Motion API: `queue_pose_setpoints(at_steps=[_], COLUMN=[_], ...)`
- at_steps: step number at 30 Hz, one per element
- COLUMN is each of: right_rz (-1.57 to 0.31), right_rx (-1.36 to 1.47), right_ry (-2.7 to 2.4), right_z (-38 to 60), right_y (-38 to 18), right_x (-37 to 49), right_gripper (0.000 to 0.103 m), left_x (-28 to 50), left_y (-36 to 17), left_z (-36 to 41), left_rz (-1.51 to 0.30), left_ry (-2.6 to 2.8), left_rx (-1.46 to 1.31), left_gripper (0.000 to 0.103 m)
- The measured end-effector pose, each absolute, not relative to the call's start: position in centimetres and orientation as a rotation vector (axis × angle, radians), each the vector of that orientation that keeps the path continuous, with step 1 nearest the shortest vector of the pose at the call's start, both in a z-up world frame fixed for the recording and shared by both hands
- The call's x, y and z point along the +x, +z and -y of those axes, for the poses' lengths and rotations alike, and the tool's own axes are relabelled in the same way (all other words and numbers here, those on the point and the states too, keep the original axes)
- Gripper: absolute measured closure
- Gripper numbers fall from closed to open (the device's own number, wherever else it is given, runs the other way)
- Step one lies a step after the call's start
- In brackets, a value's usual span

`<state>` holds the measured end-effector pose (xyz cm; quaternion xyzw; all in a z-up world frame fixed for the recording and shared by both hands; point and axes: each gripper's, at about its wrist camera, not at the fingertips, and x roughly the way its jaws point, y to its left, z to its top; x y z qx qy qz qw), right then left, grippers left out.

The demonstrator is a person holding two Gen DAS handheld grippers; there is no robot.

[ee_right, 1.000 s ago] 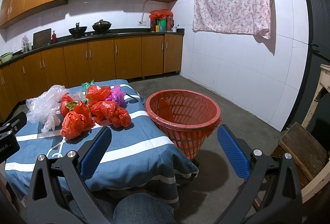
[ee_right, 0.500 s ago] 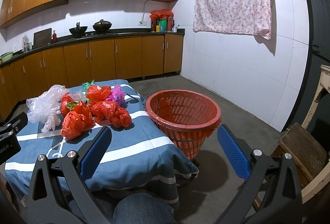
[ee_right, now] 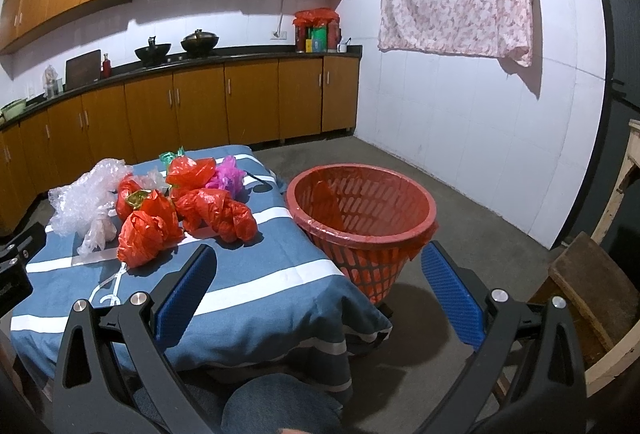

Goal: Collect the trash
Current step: 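Grasp the bubble wrap with the left tool while the right tool grasps a red bag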

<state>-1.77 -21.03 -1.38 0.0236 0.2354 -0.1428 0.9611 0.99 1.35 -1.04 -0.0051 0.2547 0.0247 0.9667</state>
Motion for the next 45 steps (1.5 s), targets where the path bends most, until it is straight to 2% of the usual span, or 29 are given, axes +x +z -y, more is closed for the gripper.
queue_pose_setpoints(at_steps=[15,20,23,33,35,37,40,43,45], right_rz=[-0.57,-0.578,-0.608,-0.683,-0.702,-0.723,-0.757,-0.784,-0.785], right_rx=[0.041,0.06,0.082,-0.004,-0.028,-0.036,-0.02,0.021,0.032], right_ry=[-0.16,-0.126,-0.063,0.037,0.04,0.049,0.073,0.1,0.104], right_z=[20.2,19.9,19.5,17.0,16.8,16.8,16.9,17.4,17.6], right_y=[-3.8,-4.5,-5.0,-7.2,-7.6,-8.0,-8.5,-9.0,-9.0], right_x=[5.2,9.3,12.3,17.5,18.1,18.8,19.4,19.4,19.0], right_gripper=[0.002,0.003,0.009,0.009,0.009,0.011,0.024,0.039,0.043], left_x=[6.0,9.8,12.5,19.7,20.8,21.9,23.1,23.3,23.1], left_y=[-2.9,-2.9,-3.1,-4.7,-5.1,-5.5,-6.0,-6.3,-6.1], left_z=[-8.7,-9.3,-9.7,-9.2,-9.0,-9.0,-9.4,-9.6,-9.5], left_rz=[-0.568,-0.568,-0.579,-0.674,-0.693,-0.72,-0.754,-0.762,-0.754], left_ry=[0.21,0.213,0.213,0.162,0.155,0.143,0.116,0.088,0.066], left_rx=[-0.082,-0.078,-0.083,-0.037,-0.023,-0.02,-0.049,-0.073,-0.074], left_gripper=[0.004,0.004,0.004,0.005,0.01,0.02,0.031,0.047,0.065])
